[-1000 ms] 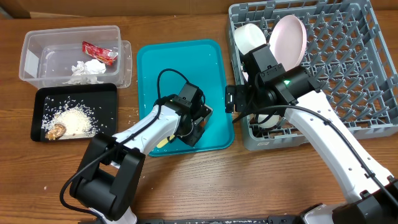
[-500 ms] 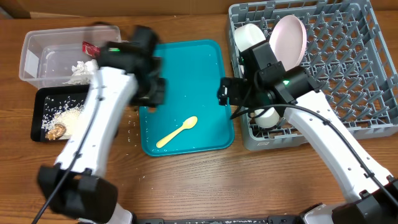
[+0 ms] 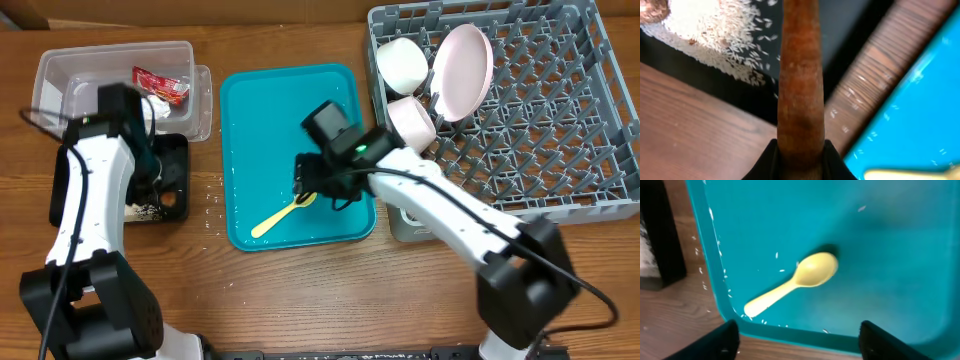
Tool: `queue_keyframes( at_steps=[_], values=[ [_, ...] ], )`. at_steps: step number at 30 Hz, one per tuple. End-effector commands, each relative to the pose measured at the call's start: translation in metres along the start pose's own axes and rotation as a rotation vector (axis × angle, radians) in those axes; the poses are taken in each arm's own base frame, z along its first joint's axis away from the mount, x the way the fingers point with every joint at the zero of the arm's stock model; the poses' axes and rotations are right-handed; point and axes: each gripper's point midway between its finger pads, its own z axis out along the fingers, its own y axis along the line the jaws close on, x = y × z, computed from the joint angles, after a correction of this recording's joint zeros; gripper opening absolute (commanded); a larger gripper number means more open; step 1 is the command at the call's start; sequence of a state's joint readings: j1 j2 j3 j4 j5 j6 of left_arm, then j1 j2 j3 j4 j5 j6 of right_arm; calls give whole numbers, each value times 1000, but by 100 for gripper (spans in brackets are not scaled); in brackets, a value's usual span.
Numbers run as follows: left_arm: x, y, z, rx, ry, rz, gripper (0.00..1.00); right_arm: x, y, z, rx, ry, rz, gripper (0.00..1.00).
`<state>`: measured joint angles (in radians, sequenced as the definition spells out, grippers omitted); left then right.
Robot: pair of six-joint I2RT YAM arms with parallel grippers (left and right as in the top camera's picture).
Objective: Sort waste into correct bins and load items into the dishwasher
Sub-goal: 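Carry the carrot left and drop it onto the black tray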
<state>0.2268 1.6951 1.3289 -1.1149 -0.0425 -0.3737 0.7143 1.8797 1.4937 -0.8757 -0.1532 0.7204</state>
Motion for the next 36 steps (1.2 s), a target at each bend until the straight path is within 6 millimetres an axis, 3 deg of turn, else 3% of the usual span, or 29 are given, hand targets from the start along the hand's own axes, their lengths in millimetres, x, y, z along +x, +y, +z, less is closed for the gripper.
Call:
queue_keyframes(
  at_steps=[1,5,9,16,18,22,26,30,35,36],
  values=[
    [2,21,20,-23,-9,-105,4,10,8,23,8,22,55,76],
    [-8,35,37,-36,-61,-144,4,20,10,49,29,52,85,76],
    [-19,34,48,-21,-128,-153,4,32,11,72,22,118,95,75],
    [-23,35,67,-14,-185,-158,8,35,16,84,-8,141,93,70],
    [-21,35,72,-12,-191,-158,14,32,19,86,-21,130,90,67],
    [-18,36,78,-10,-195,-158,36,32,14,98,-2,131,114,63],
    [-18,36,78,-10,-195,-158,71,42,12,114,-14,195,131,50],
    [-19,36,78,-9,-198,-159,97,42,9,117,-9,203,138,38],
    [-22,29,75,29,-199,-156,100,35,2,111,8,208,156,4],
    [-24,22,73,61,-197,-153,100,32,1,109,9,207,159,4]
  ],
)
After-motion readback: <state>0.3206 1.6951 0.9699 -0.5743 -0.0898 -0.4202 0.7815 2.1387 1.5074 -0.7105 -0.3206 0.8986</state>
